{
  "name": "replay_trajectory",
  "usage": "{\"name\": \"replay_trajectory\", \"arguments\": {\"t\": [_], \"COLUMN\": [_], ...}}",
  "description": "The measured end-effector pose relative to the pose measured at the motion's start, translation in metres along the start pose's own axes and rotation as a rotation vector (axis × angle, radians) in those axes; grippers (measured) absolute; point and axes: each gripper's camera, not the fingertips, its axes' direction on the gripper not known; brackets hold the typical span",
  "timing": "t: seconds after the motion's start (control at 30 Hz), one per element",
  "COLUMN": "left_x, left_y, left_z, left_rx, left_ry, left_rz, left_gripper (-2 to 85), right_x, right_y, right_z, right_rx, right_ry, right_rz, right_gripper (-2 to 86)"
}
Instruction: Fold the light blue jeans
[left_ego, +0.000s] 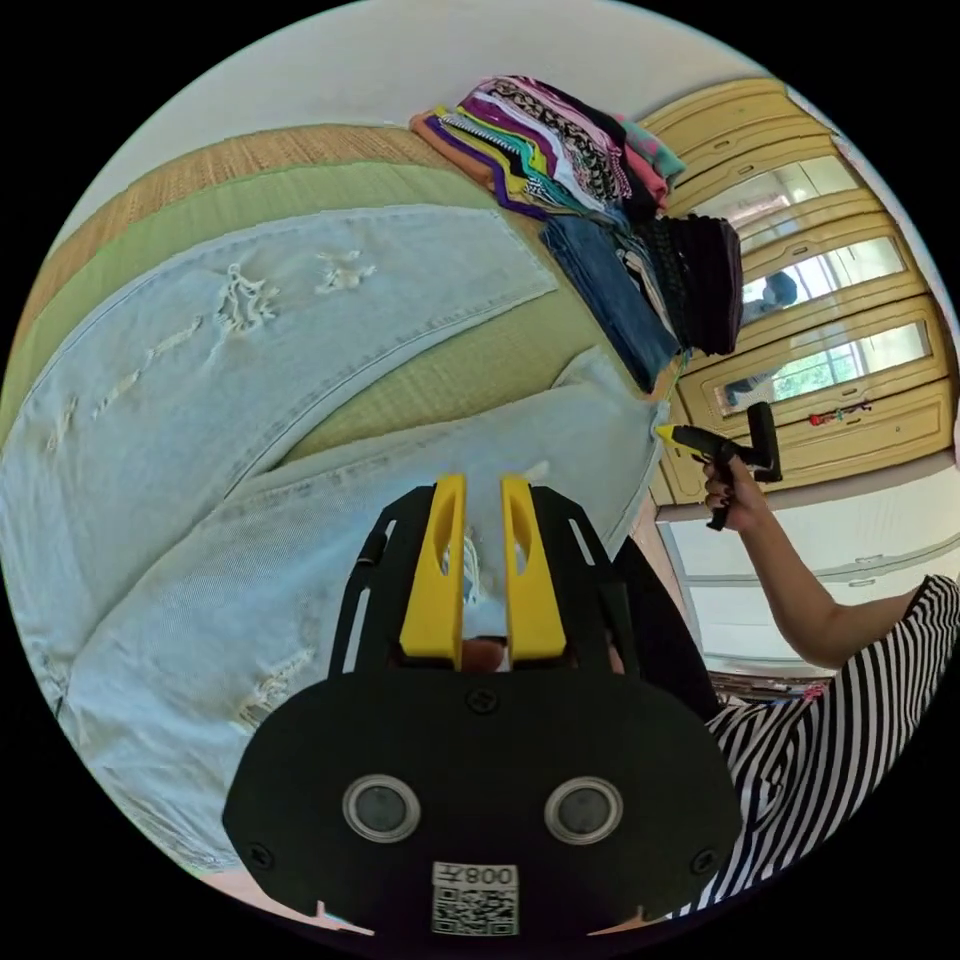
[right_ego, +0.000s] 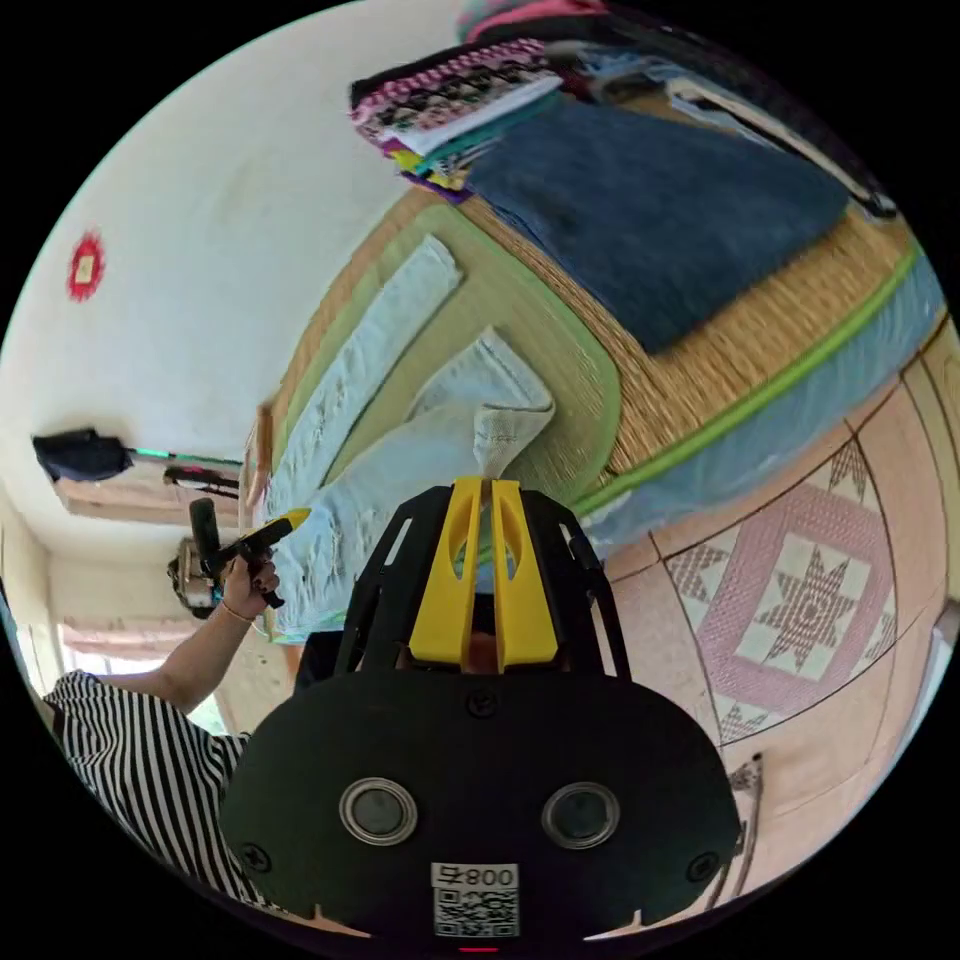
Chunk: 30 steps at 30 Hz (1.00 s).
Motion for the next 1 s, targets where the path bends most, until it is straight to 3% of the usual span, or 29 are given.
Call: {"name": "replay_trajectory", "arguments": {"t": [0.17,0.23,0.4,0.57,0.67,0.8,1.0], "left_x": [0.043,0.050,0.066,0.099,0.130,0.154,0.173], "left_y": [-0.049,-0.058,-0.062,-0.092,-0.127,-0.158,-0.169], "left_z": [0.051,0.053,0.034,0.045,0.080,0.132,0.120], "left_rx": [-0.168,-0.197,-0.059,0.024,-0.050,-0.209,-0.110], "left_ry": [-0.259,-0.265,-0.224,-0.122,-0.077,-0.226,-0.252], "left_rz": [0.148,0.158,0.131,0.166,0.238,0.295,0.310], "left_gripper": [4.8,2.6,1.5,4.0,6.1,6.1,1.2], "right_x": [0.060,0.066,0.079,0.128,0.141,0.149,0.157], "right_y": [0.011,0.008,0.003,0.011,0.012,0.011,0.015], "right_z": [-0.007,-0.013,-0.030,-0.021,-0.023,-0.026,-0.042], "right_rx": [0.032,0.032,0.057,0.050,0.054,0.045,0.099], "right_ry": [-0.119,-0.129,-0.152,-0.224,-0.250,-0.260,-0.393], "right_rz": [0.086,0.057,-0.015,0.082,0.090,0.087,0.064], "right_gripper": [1.2,1.2,1.1,1.2,1.3,1.4,1.3]}}
